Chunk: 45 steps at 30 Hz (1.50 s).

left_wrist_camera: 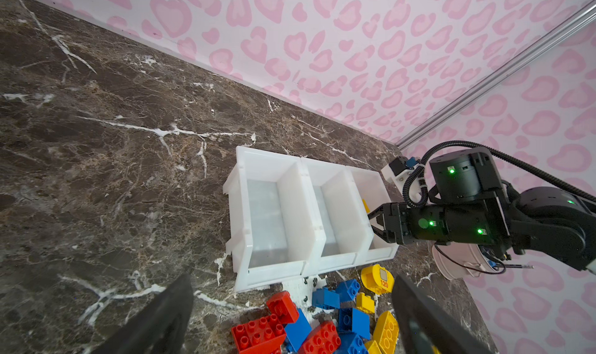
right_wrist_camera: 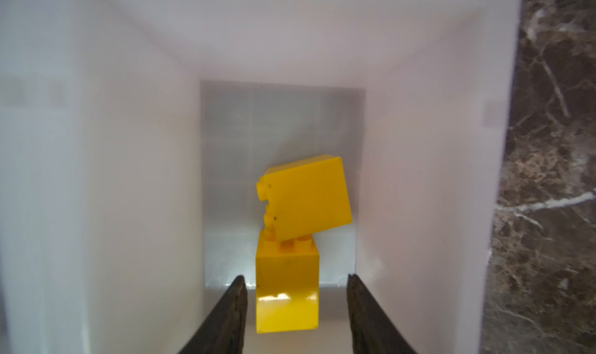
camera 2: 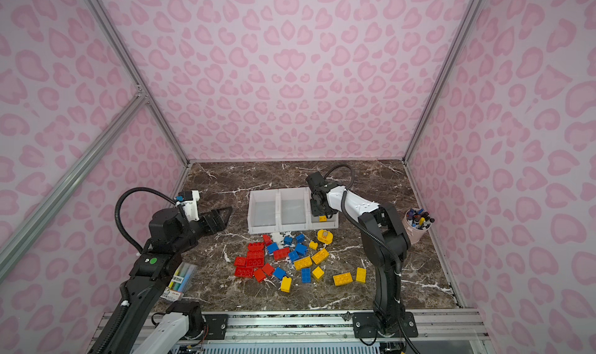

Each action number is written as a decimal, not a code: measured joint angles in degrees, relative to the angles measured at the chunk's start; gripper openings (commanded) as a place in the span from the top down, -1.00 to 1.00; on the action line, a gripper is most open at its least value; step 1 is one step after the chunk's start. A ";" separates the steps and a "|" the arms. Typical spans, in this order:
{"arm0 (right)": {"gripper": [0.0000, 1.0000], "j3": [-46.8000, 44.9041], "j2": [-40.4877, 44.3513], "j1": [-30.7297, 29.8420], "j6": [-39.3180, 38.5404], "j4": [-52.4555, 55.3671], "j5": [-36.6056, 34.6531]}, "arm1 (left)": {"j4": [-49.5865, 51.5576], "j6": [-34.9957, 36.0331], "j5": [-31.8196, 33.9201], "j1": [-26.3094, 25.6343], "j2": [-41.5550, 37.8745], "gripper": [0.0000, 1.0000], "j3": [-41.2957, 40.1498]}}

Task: Sort the legos into containers by color
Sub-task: Place the lego in the container, then pick up the lego from the center of the table.

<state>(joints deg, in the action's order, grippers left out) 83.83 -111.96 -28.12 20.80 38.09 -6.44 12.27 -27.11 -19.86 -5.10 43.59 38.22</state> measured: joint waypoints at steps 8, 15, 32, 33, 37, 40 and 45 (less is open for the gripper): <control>-0.16 -4.66 12.57 -0.96 -0.11 0.63 -0.74 | 0.02 -0.02 0.20 0.02 0.31 -0.95 0.00; -0.25 -19.71 24.15 -5.40 2.16 0.85 0.33 | 0.02 -0.20 0.37 0.02 0.42 -0.94 0.00; -0.39 -26.69 18.14 -5.81 -1.70 -7.48 6.05 | 0.02 -0.22 0.15 -0.13 0.55 -0.95 -0.11; -0.40 -26.69 17.53 -5.60 -2.08 -7.76 6.05 | 0.02 -0.22 0.15 -0.13 0.44 -0.94 -0.11; -0.41 -26.38 16.57 -4.90 -3.50 -8.46 6.03 | 0.04 -0.22 0.17 -0.09 0.02 -0.95 -0.13; -0.41 -25.99 15.96 -4.00 -4.17 -9.20 6.05 | 0.07 -0.22 0.17 -0.09 -0.02 -0.94 -0.15; -0.29 -25.53 14.32 -4.09 -5.53 -9.92 6.80 | 0.09 -0.24 0.17 -0.09 -0.07 -0.95 -0.15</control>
<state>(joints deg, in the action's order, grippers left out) 58.30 -97.65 -32.21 15.27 28.16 0.36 12.36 -27.35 -19.68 -5.19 43.53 38.06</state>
